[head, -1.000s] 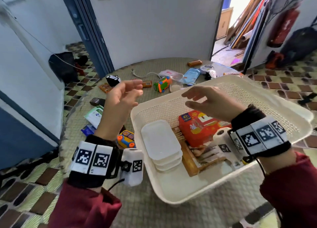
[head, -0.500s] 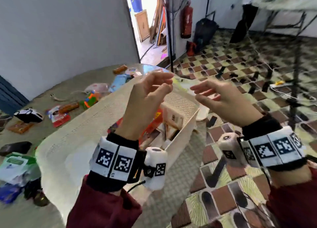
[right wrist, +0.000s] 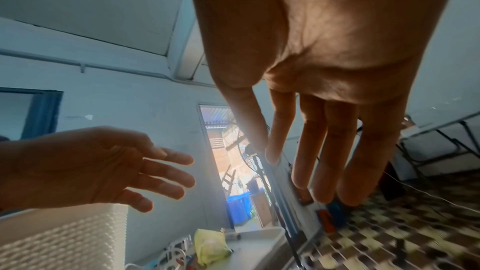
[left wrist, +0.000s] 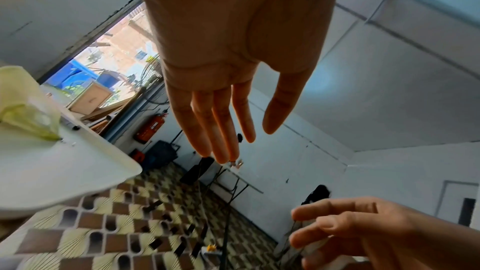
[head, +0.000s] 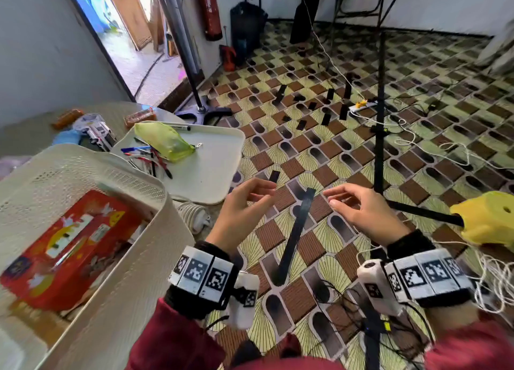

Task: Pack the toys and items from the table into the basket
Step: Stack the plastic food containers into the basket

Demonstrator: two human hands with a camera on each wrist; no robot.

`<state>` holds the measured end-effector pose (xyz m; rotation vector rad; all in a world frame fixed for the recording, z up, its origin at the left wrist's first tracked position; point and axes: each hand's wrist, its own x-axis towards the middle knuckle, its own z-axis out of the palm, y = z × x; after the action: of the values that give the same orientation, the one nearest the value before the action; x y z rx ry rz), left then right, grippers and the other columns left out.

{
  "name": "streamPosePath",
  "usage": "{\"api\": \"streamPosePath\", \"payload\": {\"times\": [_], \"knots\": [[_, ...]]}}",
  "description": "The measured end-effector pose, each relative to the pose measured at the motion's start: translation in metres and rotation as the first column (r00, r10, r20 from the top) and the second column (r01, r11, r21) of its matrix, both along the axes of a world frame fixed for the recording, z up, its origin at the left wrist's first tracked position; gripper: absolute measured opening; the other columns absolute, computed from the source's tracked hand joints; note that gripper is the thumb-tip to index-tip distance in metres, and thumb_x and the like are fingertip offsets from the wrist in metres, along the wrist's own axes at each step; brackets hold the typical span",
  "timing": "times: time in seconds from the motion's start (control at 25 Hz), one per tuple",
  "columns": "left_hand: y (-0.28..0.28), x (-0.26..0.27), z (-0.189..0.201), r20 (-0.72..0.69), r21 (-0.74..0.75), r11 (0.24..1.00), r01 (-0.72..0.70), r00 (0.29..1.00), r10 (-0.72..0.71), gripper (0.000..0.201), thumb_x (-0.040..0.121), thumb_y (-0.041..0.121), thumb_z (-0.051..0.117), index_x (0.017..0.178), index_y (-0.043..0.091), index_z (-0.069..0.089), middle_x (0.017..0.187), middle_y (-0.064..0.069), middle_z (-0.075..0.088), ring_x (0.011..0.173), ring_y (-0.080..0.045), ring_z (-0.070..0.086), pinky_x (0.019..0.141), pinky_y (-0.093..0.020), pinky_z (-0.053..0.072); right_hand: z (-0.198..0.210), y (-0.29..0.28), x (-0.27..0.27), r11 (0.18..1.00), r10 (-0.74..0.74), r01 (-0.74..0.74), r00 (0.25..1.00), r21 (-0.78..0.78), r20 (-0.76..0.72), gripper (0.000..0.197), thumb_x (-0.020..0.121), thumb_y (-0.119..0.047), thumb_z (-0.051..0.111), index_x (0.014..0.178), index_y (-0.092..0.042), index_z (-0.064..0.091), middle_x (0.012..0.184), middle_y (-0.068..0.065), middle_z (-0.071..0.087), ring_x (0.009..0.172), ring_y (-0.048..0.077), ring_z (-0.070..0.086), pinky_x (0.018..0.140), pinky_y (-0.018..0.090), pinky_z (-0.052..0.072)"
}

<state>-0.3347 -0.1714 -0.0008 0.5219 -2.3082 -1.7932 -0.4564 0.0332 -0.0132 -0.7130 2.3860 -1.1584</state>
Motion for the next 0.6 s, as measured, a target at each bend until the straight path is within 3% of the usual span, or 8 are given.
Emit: {"api": "streamPosePath", "payload": {"times": [0.08,0.2,0.32,0.52,0.6], "knots": [[0.002,-0.014,-0.02,0.079,0.005,1.0,-0.009,0.997,0.008,0.018,0.089,0.007,0.058,0.102,0.018,0.065,0.101,-0.006,0.067,0.094,-0.02,0.062,0.082,-0.026,0.052,-0.018,0.014,-0.019,0.998,-0.032,0.029,0.998,0.055,0.048,0.019,0.092,-0.017,0.057,0.109,-0.021,0.063,0.101,-0.003,0.066,0.096,0.011,0.061,0.086,0.026,0.05],[-0.005,-0.035,-0.044,0.167,0.031,0.999,-0.025,0.986,0.019,0.017,0.09,0.007,0.057,0.105,0.013,0.064,0.102,-0.008,0.068,0.091,-0.017,0.063,0.074,-0.016,0.051,-0.045,0.023,-0.045,0.995,-0.076,0.068,0.99,0.076,0.115,0.019,0.091,-0.015,0.058,0.108,-0.018,0.064,0.101,0.002,0.066,0.095,0.016,0.062,0.088,0.032,0.051],[-0.023,-0.059,-0.065,0.227,0.024,0.999,-0.038,0.973,0.032,0.018,0.091,0.006,0.057,0.106,0.011,0.064,0.104,-0.01,0.068,0.09,-0.013,0.062,0.067,-0.01,0.048,-0.068,0.02,-0.071,0.992,-0.09,0.072,0.98,0.106,0.176,0.018,0.091,-0.014,0.059,0.108,-0.017,0.064,0.099,0.003,0.065,0.093,0.018,0.062,0.084,0.03,0.05],[-0.059,-0.122,-0.088,0.254,0.102,0.989,-0.106,0.964,0.077,0.016,0.091,0.0,0.056,0.102,0.009,0.064,0.104,-0.016,0.067,0.088,-0.018,0.06,0.06,-0.009,0.048,-0.094,-0.007,-0.14,0.986,-0.108,0.069,0.958,0.153,0.264,0.016,0.09,-0.014,0.059,0.104,-0.019,0.064,0.096,0.0,0.064,0.093,0.016,0.059,0.086,0.03,0.049],[-0.077,-0.148,-0.092,0.256,0.109,0.985,-0.136,0.961,0.105,0.016,0.091,0.001,0.056,0.101,0.01,0.064,0.104,-0.014,0.067,0.089,-0.019,0.061,0.058,-0.01,0.048,-0.097,-0.025,-0.173,0.984,-0.111,0.066,0.953,0.166,0.282,0.016,0.09,-0.012,0.059,0.104,-0.017,0.063,0.093,-0.001,0.063,0.09,0.015,0.059,0.081,0.024,0.047]]}}
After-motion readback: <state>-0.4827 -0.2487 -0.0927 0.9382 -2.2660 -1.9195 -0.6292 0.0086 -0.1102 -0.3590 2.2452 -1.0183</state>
